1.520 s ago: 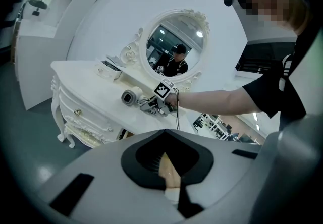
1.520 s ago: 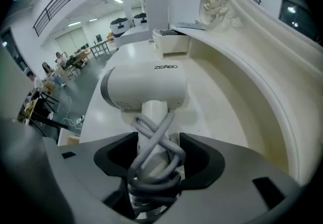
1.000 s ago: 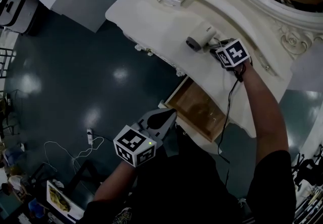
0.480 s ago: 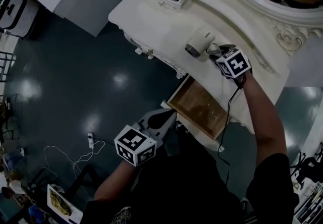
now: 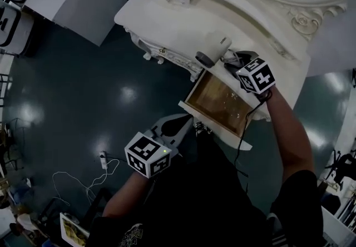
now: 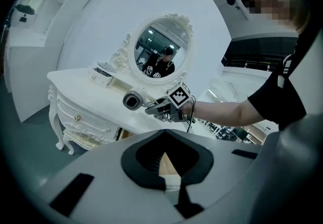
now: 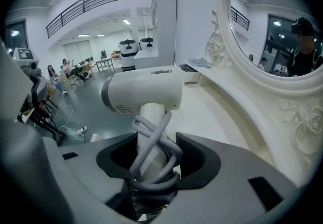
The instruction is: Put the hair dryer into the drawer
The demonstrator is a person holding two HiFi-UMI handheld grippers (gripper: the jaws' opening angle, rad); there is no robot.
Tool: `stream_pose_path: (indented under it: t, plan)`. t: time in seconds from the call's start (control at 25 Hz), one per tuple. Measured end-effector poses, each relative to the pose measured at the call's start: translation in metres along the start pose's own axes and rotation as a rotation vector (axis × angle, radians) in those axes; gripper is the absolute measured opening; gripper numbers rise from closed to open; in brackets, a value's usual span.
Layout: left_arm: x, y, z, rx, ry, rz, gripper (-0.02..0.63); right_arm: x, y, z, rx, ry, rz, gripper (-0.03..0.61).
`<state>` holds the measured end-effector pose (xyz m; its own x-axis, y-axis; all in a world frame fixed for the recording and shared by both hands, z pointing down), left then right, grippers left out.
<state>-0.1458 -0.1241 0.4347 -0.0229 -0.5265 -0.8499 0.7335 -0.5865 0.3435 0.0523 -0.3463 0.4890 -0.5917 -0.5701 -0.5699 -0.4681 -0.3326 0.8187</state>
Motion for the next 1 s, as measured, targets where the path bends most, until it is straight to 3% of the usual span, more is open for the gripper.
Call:
stream_pose_path:
  t: [0.24, 0.56, 1.0]
  plan:
    - [-0.011, -0.023, -0.012, -0.047, 0.023, 0.009, 0.003, -0.038, -0.022, 0.047, 0.026, 0.072, -0.004, 0.233]
    - [-0.026, -0.043, -0.022, -0.09, 0.037, 0.03, 0.003, -0.093, -0.025, 0.093, 0.04, 0.106, 0.068, 0.233]
    - [-0.041, -0.057, -0.024, -0.093, 0.033, 0.066, 0.003, -0.141, 0.003, 0.105, 0.052, 0.172, 0.156, 0.233]
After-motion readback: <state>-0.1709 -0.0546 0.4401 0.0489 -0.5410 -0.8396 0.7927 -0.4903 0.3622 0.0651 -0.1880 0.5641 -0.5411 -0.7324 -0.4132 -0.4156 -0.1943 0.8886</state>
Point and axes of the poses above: the fingertips, and each gripper's own axes: y forward along the fingers, z to its left, x out of its top, the point moved 7 cm from there along -y, backward along the fingers, and after that the axes turned 9 degrees about y, right-handed, at the moved point
